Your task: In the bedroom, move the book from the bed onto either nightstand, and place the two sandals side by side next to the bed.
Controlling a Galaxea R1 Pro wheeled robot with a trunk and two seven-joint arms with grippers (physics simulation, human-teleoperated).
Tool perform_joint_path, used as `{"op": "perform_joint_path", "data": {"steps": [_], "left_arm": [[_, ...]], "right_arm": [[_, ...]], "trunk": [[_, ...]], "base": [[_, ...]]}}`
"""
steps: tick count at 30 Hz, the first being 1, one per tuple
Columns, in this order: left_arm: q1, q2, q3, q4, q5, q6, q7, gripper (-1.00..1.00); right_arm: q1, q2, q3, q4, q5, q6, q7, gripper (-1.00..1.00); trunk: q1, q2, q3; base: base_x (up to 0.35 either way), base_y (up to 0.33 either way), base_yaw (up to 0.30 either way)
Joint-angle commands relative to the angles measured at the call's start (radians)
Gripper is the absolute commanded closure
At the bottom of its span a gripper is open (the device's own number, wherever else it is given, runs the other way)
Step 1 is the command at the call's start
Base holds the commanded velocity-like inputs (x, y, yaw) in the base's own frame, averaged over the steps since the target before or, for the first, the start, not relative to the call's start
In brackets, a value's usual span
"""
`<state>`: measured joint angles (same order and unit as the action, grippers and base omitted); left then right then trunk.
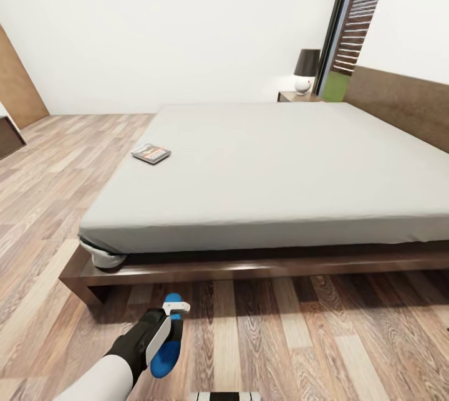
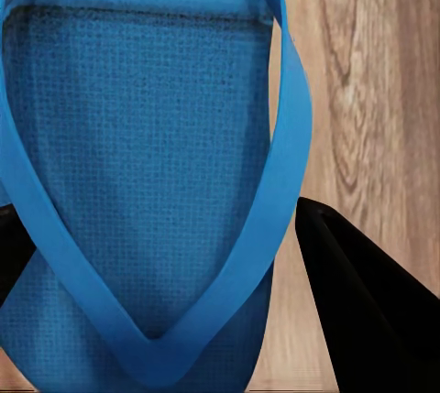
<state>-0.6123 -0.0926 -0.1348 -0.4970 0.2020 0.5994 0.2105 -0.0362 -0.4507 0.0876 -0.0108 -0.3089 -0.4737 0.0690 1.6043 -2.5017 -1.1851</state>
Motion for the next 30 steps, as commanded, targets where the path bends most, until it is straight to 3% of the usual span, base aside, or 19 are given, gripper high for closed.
{"op": "perform_joint_path", "data": {"steps": [1, 8, 15, 21, 30], "left_arm": [[-0.001, 0.001, -0.007, -0.002, 0.010, 0.004, 0.009, 1.00], [0.000, 0.001, -0.007, -0.002, 0.010, -0.004, 0.006, 1.00], [-0.001, -0.013, -0.020, -0.004, 0.008, -0.094, -0.003, 1.00], [-0.001, -0.034, -0.026, -0.034, 0.007, -0.104, -0.004, 1.00], [-0.001, -0.033, -0.026, -0.065, 0.007, -0.104, -0.003, 1.00]], "right_arm": [[-0.001, 0.000, 0.007, 0.001, -0.012, -0.003, 0.006, 1.00], [-0.001, 0.000, 0.007, 0.001, -0.012, -0.003, 0.006, 1.00], [-0.001, 0.000, 0.007, 0.001, -0.012, -0.005, 0.006, 1.00], [-0.001, 0.000, 0.008, 0.001, -0.012, -0.005, 0.006, 1.00], [-0.001, 0.000, 0.006, 0.000, -0.012, -0.005, 0.006, 1.00]], "trunk": [[0.000, -0.001, -0.005], [0.003, -0.002, -0.032], [0.007, -0.004, -0.059], [0.009, -0.005, -0.082], [0.013, -0.007, -0.117]], "base": [[0.000, 0.000, 0.000], [0.000, 0.000, 0.000], [0.000, 0.000, 0.000], [0.000, 0.000, 0.000], [0.000, 0.000, 0.000]]}}
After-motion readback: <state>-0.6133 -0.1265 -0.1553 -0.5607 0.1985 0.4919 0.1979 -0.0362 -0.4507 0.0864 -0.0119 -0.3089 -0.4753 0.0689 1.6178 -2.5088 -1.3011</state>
